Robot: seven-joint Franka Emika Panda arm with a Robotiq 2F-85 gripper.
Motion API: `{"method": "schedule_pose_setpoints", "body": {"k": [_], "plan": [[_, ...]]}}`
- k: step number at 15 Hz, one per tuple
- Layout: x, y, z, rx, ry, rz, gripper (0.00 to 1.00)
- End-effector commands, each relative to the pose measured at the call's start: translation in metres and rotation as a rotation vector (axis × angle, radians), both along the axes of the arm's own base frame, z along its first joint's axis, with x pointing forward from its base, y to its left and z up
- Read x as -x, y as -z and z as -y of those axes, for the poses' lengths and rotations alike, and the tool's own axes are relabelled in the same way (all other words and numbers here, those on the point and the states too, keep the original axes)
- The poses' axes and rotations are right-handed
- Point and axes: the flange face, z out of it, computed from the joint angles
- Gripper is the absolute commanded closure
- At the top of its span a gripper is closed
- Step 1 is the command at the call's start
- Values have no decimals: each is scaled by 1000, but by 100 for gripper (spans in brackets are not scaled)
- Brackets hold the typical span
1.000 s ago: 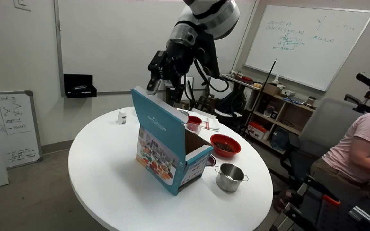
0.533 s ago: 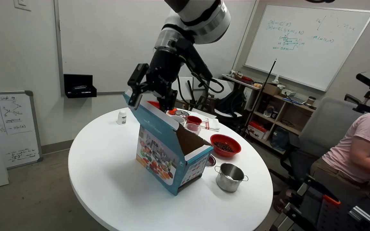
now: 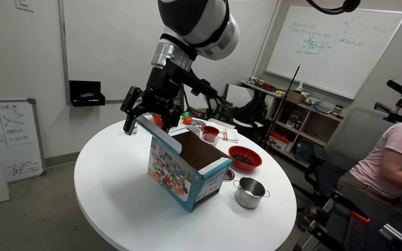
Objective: Open the box
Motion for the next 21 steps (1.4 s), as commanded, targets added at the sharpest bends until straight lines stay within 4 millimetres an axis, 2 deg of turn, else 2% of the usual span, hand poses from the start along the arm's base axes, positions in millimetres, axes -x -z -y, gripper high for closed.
{"method": "schedule_pose_setpoints", "body": {"k": [1, 6, 14, 18, 21], "plan": [[1, 3, -13, 45, 25, 19, 0], [8, 7, -25, 61, 19, 9, 0], [25, 45, -54, 90, -104, -19, 0], [25, 60, -54, 113, -113, -14, 0], [17, 66, -45, 160, -92, 64, 0]]}}
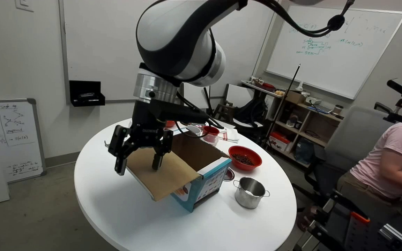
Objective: Open the box
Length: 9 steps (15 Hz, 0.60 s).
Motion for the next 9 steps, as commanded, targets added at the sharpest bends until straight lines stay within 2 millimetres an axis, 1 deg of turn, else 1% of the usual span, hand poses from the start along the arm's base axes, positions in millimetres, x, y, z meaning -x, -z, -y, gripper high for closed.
{"method": "schedule_pose_setpoints", "body": {"k": [1, 3, 5, 9], "plan": [[-16, 5, 7, 67, 11, 128, 0], [-26, 7, 16, 102, 26, 209, 0], [-31, 10, 21, 129, 37, 267, 0], [-32, 25, 25, 159, 60, 301, 0]]}}
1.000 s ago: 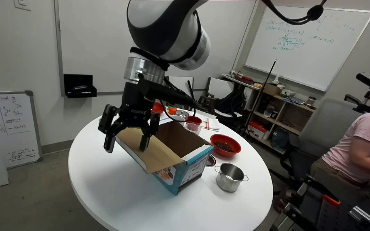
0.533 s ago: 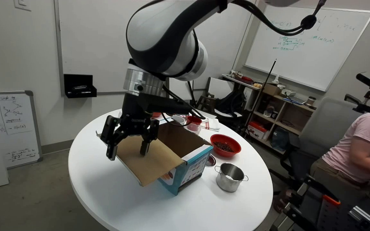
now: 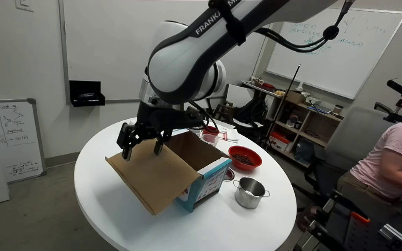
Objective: Open the box
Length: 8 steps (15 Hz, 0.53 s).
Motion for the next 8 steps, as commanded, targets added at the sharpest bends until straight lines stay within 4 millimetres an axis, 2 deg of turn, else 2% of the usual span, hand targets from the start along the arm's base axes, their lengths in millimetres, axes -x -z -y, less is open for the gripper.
{"method": "schedule_pose_setpoints", "body": {"k": [1, 5, 8], "plan": [[-1, 14, -2, 33, 25, 39, 0], [2, 23, -1, 44, 42, 43, 0], [3, 21, -2, 36, 53, 47, 0]]}}
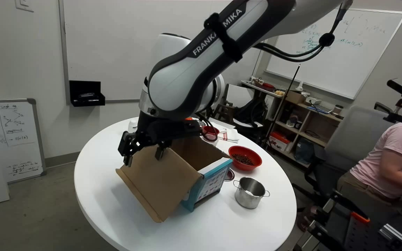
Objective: Open the box
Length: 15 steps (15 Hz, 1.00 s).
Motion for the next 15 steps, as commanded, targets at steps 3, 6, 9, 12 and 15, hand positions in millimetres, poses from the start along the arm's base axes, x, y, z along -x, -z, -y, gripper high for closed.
{"method": "schedule_pose_setpoints", "body": {"k": [3, 6, 9, 12, 15], "plan": [[0, -1, -3, -7, 7, 0, 0], [1, -6, -8, -19, 3, 2, 0], [11, -34, -12, -18, -28, -24, 0], [19, -61, -13, 3, -76, 24, 0], [29, -92, -7, -7, -80, 50, 0]]}}
